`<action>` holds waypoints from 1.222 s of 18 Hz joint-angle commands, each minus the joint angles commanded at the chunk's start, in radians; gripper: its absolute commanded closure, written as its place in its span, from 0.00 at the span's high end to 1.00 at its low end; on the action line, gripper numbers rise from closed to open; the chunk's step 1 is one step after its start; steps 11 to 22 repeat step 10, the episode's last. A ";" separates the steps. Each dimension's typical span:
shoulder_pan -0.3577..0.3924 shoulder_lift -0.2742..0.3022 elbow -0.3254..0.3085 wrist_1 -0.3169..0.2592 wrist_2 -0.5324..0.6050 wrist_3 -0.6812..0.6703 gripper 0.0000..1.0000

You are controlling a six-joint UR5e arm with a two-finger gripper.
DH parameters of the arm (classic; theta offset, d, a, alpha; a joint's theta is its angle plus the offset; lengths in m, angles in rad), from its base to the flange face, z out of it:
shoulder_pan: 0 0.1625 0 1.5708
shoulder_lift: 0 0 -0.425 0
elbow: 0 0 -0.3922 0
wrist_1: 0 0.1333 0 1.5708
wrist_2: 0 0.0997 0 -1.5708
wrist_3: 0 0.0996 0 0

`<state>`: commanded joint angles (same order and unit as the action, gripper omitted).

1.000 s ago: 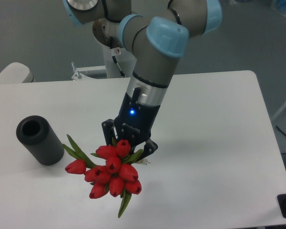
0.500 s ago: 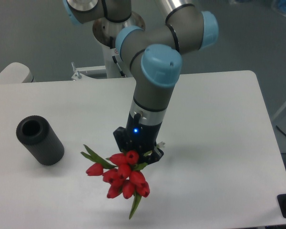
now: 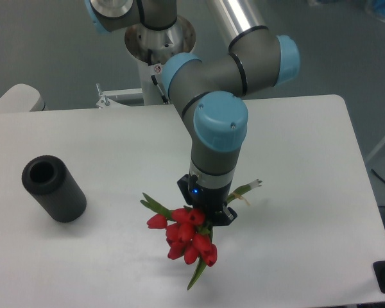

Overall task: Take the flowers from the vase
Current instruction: 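Carry the tulip bunch away from the vase over the open table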

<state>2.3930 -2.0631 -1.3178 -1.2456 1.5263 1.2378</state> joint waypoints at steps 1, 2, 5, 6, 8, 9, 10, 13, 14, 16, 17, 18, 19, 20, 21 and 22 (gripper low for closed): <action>0.002 -0.011 0.005 0.000 0.000 0.005 0.05; 0.002 -0.020 0.005 0.005 0.005 0.006 0.05; 0.003 -0.052 0.028 0.000 0.049 0.057 0.05; 0.003 -0.057 0.031 0.002 0.057 0.065 0.05; 0.003 -0.063 0.032 0.005 0.057 0.066 0.05; 0.003 -0.063 0.034 0.003 0.055 0.066 0.05; 0.003 -0.065 0.040 0.002 0.055 0.066 0.05; 0.003 -0.065 0.040 0.002 0.055 0.066 0.05; 0.003 -0.065 0.040 0.002 0.055 0.066 0.05; 0.003 -0.065 0.040 0.002 0.055 0.066 0.05; 0.003 -0.065 0.040 0.002 0.055 0.066 0.05; 0.003 -0.065 0.040 0.002 0.055 0.066 0.05; 0.003 -0.065 0.040 0.002 0.055 0.066 0.05; 0.003 -0.065 0.040 0.002 0.055 0.066 0.05; 0.003 -0.065 0.040 0.002 0.055 0.066 0.05; 0.003 -0.065 0.040 0.002 0.055 0.066 0.05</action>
